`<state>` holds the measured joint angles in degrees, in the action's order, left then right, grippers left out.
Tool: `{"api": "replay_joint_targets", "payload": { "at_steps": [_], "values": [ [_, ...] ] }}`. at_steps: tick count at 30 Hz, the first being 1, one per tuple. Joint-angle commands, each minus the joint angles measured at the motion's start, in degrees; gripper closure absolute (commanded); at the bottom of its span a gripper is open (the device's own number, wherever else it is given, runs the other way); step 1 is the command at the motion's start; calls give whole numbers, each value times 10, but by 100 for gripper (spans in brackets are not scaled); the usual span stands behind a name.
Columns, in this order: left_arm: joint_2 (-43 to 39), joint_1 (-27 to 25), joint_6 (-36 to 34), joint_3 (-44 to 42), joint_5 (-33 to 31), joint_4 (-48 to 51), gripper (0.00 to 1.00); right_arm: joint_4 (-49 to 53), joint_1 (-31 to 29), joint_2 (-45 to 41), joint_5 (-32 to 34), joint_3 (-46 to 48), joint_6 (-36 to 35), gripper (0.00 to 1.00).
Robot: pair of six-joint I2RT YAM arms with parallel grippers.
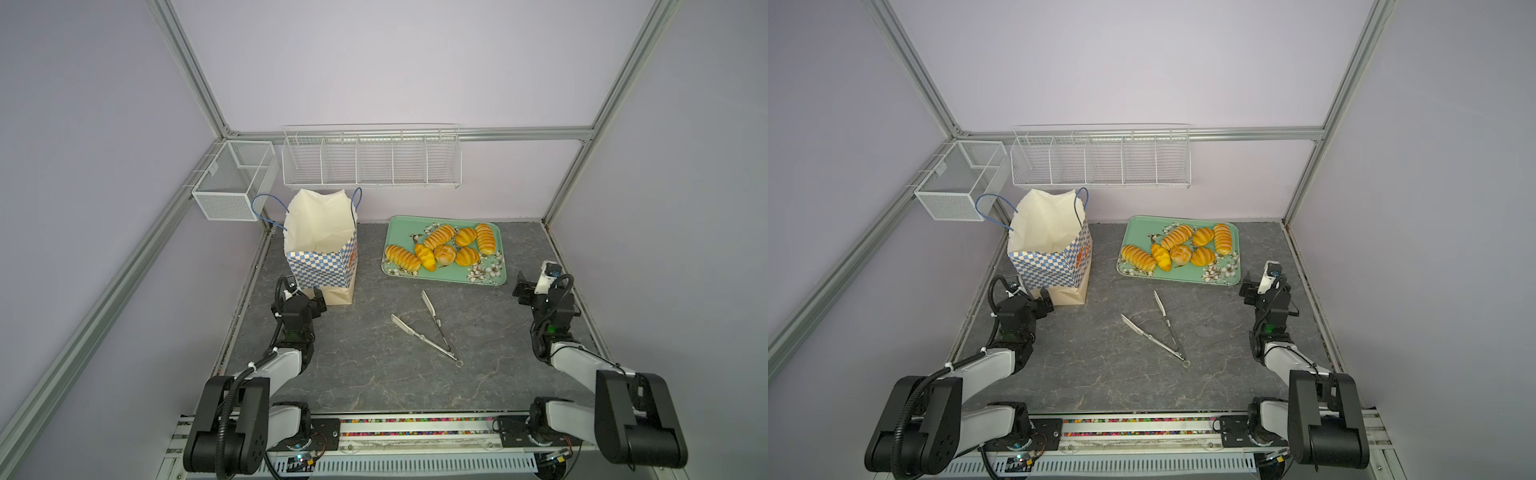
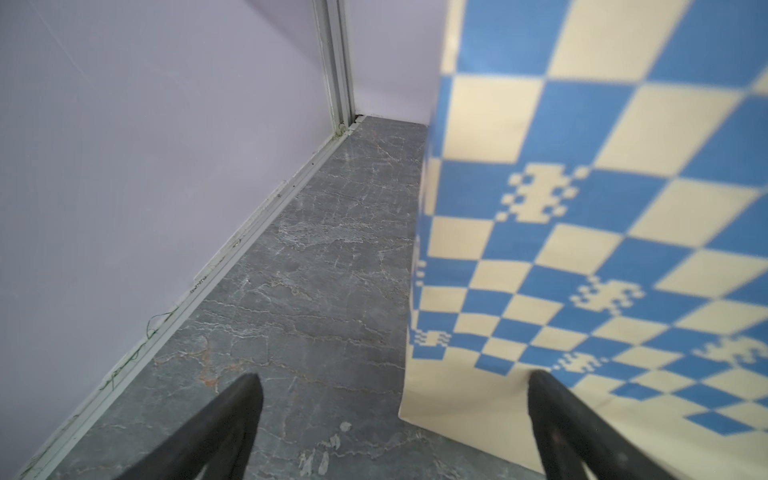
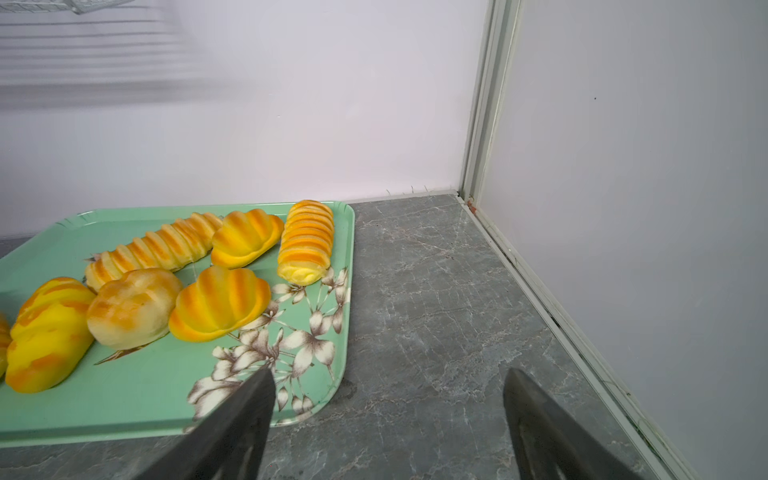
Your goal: Take the fake bread out of the paper bag
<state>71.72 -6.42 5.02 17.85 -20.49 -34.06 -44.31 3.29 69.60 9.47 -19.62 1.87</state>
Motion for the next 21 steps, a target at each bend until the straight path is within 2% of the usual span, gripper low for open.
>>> {"api": "replay_joint_targets", "payload": {
  "at_steps": [1,7,11,16,21],
  "values": [
    [10,7,-15,15,12,-49,1,62,3,-25,-2,-1,-21,12],
    [57,21,-36,15,30,-127,1,64,3,-23,-14,-5,-20,12],
    [114,30,-25,19,44,-179,1,39,3,-11,-32,19,-9,12],
    [147,30,-33,22,55,-205,1,-72,3,68,-47,39,5,12],
    [165,30,-39,28,73,-202,1,-118,3,149,-68,26,-1,11]
  ]
}}
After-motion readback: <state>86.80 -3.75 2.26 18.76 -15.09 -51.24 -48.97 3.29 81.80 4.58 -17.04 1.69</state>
